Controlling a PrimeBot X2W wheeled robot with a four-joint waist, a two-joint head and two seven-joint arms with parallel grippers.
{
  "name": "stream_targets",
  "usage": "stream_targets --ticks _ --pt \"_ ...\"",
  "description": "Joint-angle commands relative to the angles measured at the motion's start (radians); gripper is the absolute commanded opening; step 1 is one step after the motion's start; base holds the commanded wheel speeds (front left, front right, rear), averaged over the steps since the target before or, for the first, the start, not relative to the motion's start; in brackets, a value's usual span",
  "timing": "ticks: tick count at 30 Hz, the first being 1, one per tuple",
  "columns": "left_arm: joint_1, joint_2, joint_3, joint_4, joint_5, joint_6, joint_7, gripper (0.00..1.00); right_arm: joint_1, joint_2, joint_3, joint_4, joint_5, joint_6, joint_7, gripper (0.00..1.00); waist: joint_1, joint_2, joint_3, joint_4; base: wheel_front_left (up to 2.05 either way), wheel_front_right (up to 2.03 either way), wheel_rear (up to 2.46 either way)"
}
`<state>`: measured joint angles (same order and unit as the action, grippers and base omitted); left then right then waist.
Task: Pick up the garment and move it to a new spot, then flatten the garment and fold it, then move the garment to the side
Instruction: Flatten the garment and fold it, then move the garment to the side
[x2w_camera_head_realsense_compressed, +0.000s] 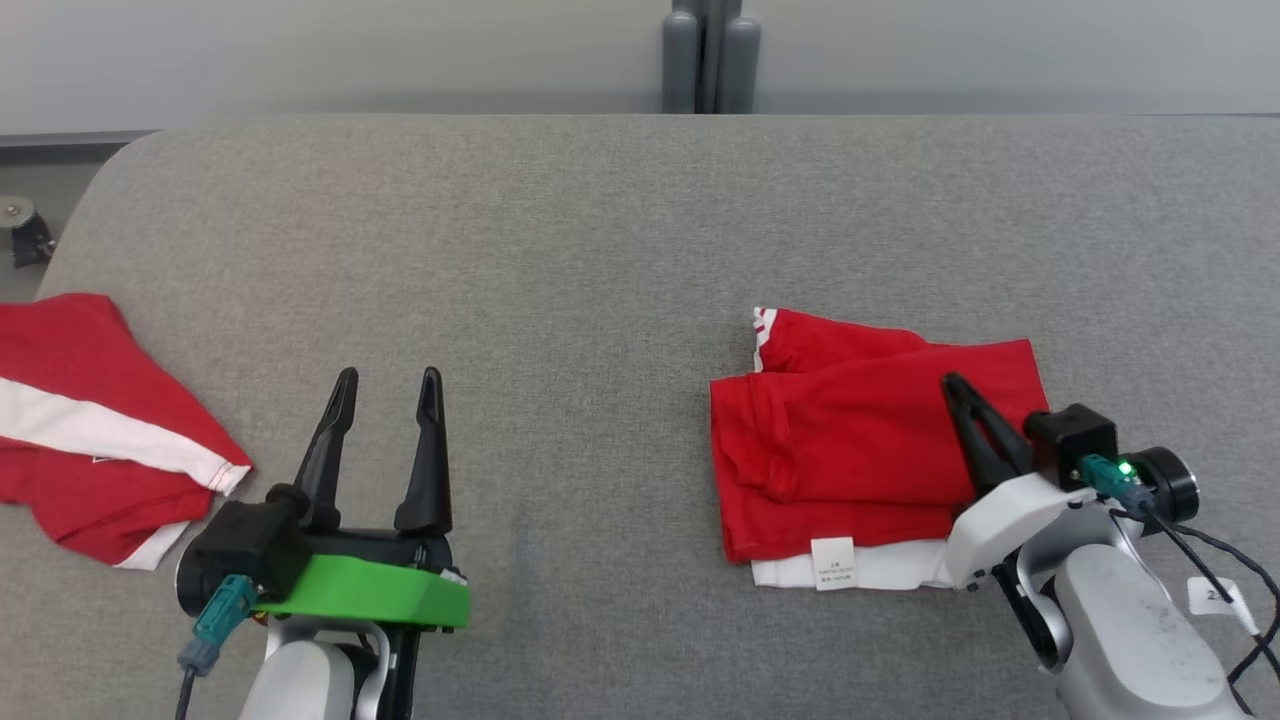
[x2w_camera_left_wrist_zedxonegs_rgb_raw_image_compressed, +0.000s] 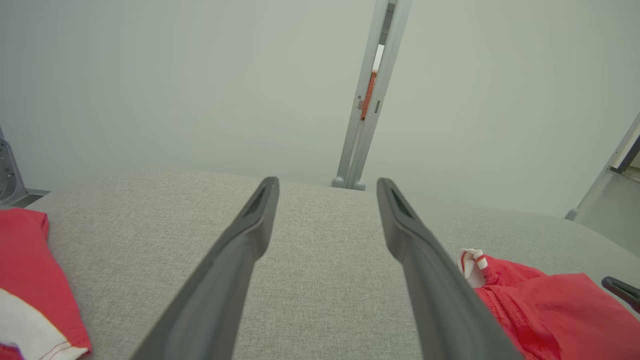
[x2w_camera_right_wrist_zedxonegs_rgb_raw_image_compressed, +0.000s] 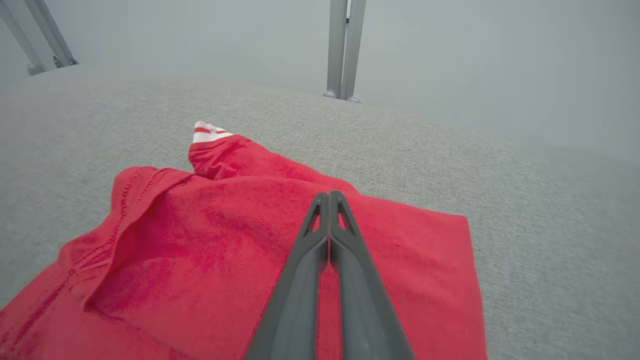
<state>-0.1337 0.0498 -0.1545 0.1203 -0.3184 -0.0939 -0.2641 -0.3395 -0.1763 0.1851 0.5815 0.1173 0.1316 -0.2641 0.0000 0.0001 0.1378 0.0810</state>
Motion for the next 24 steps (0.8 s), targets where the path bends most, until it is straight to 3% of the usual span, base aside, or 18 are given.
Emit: stream_targets --ticks 1,5,6,7,8,13,24 --pt "0.003 0.002 0.008 -0.010 0.001 -0.002 0.000 1.00 0.023 0.005 -0.033 -0.048 -0.009 -0.002 0.000 0.00 0.0000 -0.0001 -0.013 -0.044 0.00 0.00 0.00" --pt "0.005 0.002 0.006 -0.026 0.001 0.001 0.000 1.00 0.077 0.033 -0.118 -0.216 -0.020 -0.002 0.000 0.00 0.0000 -0.0001 -0.014 -0.073 0.00 0.00 0.00" --pt "0.005 0.002 0.005 -0.030 0.001 0.002 0.000 1.00 0.090 0.040 -0.131 -0.256 -0.025 -0.002 0.000 0.23 0.0000 -0.0001 -0.014 -0.077 0.00 0.00 0.00" --pt "0.006 0.002 0.006 -0.035 0.003 0.004 0.000 1.00 0.108 0.053 -0.148 -0.305 -0.028 -0.002 0.000 0.83 0.0000 -0.0001 -0.014 -0.082 0.00 0.00 0.00" --pt "0.008 0.002 0.006 -0.039 0.003 0.005 0.000 1.00 0.126 0.060 -0.161 -0.339 -0.031 -0.002 0.000 1.00 0.0000 -0.0001 -0.014 -0.086 0.00 0.00 0.00" --pt "0.019 0.002 0.004 -0.058 0.013 0.016 0.000 1.00 0.191 0.090 -0.209 -0.468 -0.040 -0.002 0.000 1.00 0.0000 -0.0001 -0.012 -0.101 0.00 0.00 0.00" --pt "0.037 0.002 -0.016 -0.036 0.032 0.022 0.000 1.00 0.238 0.116 -0.220 -0.513 -0.060 -0.002 0.000 1.00 0.0000 -0.0001 -0.013 -0.105 0.00 0.00 0.00"
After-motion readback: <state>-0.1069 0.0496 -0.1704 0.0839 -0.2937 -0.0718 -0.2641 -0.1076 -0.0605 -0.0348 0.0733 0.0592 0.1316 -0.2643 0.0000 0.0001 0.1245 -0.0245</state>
